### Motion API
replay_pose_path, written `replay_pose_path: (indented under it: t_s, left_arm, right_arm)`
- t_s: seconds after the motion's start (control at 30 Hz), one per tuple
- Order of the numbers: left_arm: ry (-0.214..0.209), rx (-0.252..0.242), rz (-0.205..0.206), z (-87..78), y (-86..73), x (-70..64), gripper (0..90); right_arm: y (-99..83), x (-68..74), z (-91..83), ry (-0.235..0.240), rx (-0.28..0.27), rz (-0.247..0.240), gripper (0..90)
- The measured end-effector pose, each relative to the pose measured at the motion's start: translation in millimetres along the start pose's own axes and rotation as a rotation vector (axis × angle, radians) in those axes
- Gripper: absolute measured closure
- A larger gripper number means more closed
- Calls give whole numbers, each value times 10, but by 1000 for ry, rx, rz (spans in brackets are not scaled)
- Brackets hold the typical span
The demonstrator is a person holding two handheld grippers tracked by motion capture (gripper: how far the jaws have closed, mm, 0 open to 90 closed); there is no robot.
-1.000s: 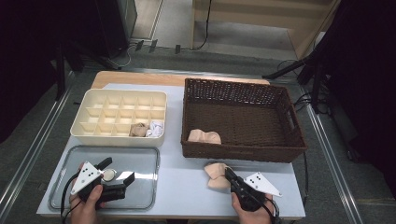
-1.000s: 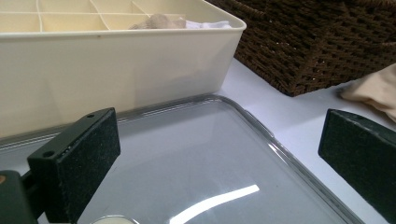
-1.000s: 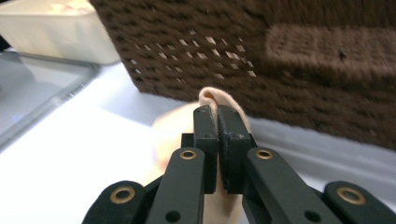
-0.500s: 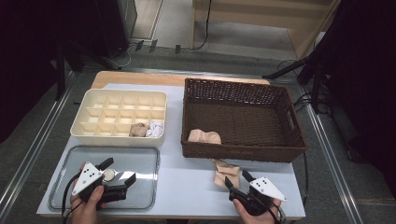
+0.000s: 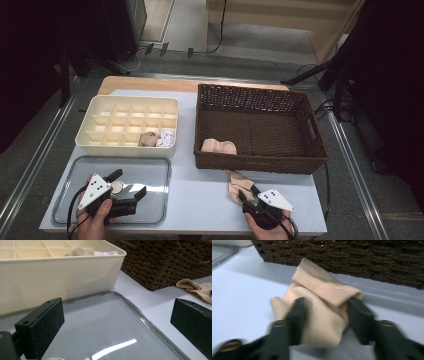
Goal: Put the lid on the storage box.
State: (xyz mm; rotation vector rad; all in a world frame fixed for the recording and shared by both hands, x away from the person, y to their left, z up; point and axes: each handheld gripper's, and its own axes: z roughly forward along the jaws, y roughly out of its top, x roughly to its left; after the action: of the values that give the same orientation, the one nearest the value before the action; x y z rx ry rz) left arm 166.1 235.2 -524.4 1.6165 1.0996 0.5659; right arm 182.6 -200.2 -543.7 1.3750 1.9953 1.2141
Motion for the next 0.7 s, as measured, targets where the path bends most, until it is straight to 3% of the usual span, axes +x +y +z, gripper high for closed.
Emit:
replay_pose_path:
  t_s: [0.07,0.1,0.17,0.23,0.4,0.47,0.57,0.7]
  left_arm:
    - [-1,1,0,1,0,-3,0]
    - [-1,1,0,1,0,-5,0]
    - [-5,1,2,2,0,-7,0]
    - [-6,1,1,1,1,-10,0]
    - [-6,2,5,9,-3,-20,0]
    - [-6,1,4,9,-3,-23,0]
    - [-6,1,3,4,-2,-18,0]
    - [-2,1,-2,1,-3,-6,0]
  right_arm:
    - [-1,-11,-8,22,4,18,815]
    - [3,0,-7,30,5,18,835]
    - [11,30,-10,46,-4,16,843]
    - [24,89,-22,95,-18,29,846]
    - [48,369,-33,182,-50,-11,840]
    - [43,447,-20,205,-52,-17,807]
    - [41,525,7,232,-76,-16,628]
    - [73,518,-43,219,-128,-5,483]
